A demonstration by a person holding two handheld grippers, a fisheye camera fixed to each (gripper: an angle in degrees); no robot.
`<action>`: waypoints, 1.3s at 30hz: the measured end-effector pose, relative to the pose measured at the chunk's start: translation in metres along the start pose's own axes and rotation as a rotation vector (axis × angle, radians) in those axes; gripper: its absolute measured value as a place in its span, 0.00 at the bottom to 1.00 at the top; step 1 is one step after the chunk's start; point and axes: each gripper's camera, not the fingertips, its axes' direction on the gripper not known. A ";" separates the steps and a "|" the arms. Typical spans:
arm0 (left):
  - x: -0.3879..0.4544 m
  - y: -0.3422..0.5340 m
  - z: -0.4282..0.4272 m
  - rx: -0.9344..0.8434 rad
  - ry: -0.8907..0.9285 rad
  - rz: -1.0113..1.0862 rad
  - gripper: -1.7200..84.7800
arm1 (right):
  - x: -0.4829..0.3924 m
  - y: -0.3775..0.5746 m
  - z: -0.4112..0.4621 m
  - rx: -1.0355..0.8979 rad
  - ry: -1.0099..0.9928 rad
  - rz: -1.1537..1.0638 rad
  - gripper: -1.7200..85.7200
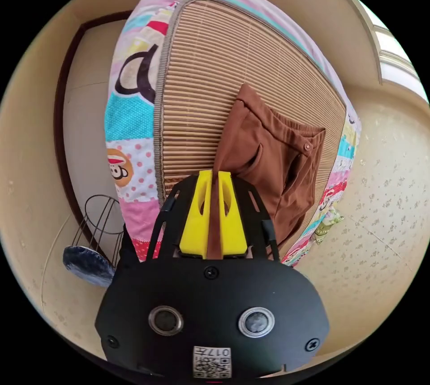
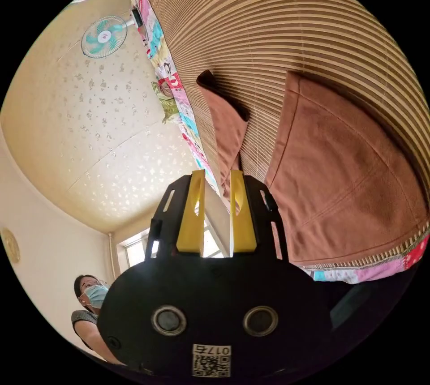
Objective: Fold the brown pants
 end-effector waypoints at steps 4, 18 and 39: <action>-0.022 0.020 -0.012 -0.003 -0.008 0.072 0.09 | -0.043 -0.056 0.022 -0.113 0.289 -0.045 0.17; -0.108 0.121 0.035 -0.063 0.066 0.086 0.02 | -0.137 -0.130 0.021 0.157 -0.525 0.168 0.05; -0.045 0.050 0.093 -0.289 0.012 0.326 0.11 | -0.017 0.030 -0.124 -0.175 0.228 0.606 0.14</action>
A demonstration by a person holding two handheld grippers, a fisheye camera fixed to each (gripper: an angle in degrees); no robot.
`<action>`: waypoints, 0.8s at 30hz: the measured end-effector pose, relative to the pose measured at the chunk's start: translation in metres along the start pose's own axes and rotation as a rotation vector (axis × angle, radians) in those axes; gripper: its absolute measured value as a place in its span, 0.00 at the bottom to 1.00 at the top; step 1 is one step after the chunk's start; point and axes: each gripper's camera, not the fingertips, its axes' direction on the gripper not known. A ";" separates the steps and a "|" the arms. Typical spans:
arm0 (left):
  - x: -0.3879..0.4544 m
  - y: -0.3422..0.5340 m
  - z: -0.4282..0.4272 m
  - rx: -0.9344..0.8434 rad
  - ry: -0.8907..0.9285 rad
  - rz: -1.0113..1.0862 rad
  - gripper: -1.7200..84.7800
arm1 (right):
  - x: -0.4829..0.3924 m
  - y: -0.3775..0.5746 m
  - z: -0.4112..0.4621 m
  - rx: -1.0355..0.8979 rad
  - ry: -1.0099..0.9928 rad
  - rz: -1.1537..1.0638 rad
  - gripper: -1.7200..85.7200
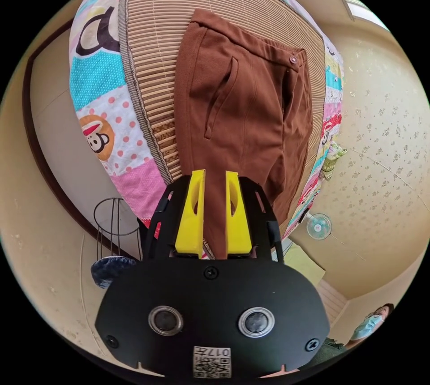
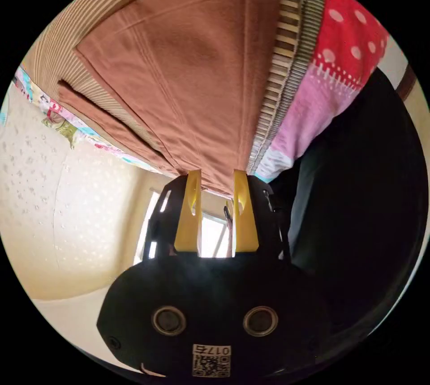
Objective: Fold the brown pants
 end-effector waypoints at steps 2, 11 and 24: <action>-0.004 -0.005 0.003 -0.012 -0.007 0.002 0.11 | 0.001 0.000 -0.014 0.105 -0.045 -0.004 0.13; -0.012 -0.020 0.016 -0.092 0.005 0.039 0.11 | -0.020 -0.001 -0.028 0.137 0.272 -0.119 0.14; -0.036 -0.018 0.023 -0.113 0.033 0.079 0.11 | -0.006 0.008 -0.028 0.163 0.120 -0.102 0.13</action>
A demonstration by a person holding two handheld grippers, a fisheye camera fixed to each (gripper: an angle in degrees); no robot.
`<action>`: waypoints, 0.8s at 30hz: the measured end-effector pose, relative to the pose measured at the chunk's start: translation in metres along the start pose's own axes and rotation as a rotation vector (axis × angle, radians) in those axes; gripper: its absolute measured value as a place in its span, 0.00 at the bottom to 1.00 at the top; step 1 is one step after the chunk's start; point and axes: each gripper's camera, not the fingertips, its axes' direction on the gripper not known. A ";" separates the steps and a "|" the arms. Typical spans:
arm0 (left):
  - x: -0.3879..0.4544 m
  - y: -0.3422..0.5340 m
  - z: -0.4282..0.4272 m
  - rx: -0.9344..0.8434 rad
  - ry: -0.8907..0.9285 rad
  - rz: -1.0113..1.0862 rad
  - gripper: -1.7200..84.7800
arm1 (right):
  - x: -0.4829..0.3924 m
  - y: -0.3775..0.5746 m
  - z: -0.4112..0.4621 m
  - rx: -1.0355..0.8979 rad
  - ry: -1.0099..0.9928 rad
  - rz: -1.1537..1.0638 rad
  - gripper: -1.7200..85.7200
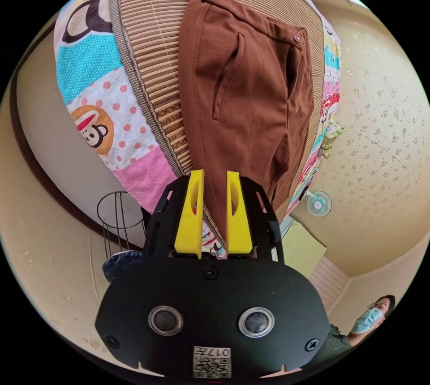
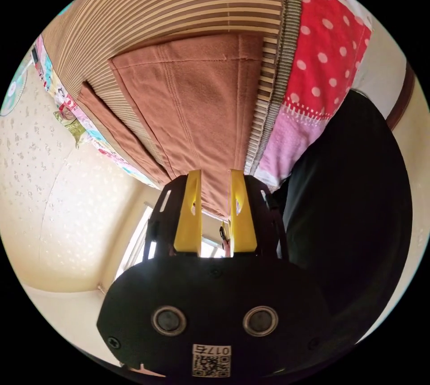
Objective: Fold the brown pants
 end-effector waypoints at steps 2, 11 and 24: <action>-0.002 0.002 0.002 0.010 0.009 0.009 0.12 | 0.009 -0.004 0.003 0.021 0.000 -0.012 0.14; -0.022 0.008 0.003 0.063 0.020 0.002 0.17 | 0.053 0.002 0.018 0.023 0.017 0.007 0.14; -0.051 -0.026 -0.016 0.220 0.096 -0.093 0.19 | 0.106 0.014 0.029 0.130 -0.121 -0.111 0.14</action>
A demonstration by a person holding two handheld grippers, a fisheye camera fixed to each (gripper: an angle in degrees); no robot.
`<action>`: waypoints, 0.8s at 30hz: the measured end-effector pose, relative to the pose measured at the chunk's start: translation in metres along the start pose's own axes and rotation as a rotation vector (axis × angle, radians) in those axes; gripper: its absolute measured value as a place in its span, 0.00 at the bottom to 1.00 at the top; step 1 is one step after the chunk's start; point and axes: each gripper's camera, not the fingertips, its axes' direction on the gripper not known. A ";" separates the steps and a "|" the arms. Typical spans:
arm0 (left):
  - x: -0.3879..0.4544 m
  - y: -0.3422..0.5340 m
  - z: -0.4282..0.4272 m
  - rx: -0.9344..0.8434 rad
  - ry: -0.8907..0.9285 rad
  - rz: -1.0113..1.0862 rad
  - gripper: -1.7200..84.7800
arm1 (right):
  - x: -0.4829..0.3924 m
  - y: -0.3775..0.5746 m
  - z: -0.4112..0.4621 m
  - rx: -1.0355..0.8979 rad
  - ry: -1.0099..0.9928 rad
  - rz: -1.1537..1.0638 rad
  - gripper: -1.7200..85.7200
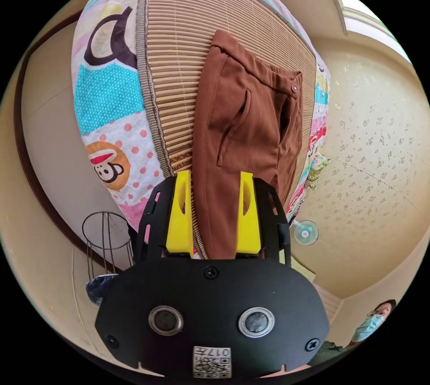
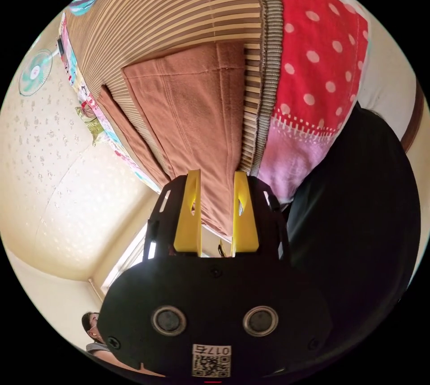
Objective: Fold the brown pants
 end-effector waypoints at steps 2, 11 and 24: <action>-0.004 -0.010 -0.001 0.016 0.012 -0.017 0.19 | 0.015 0.011 0.001 0.038 -0.051 -0.008 0.12; -0.018 -0.053 -0.005 0.104 0.158 -0.099 0.15 | 0.061 0.034 -0.009 0.140 -0.181 -0.008 0.07; -0.070 0.050 -0.060 -0.109 0.235 0.023 0.02 | 0.081 0.114 -0.128 0.157 -0.219 -0.313 0.04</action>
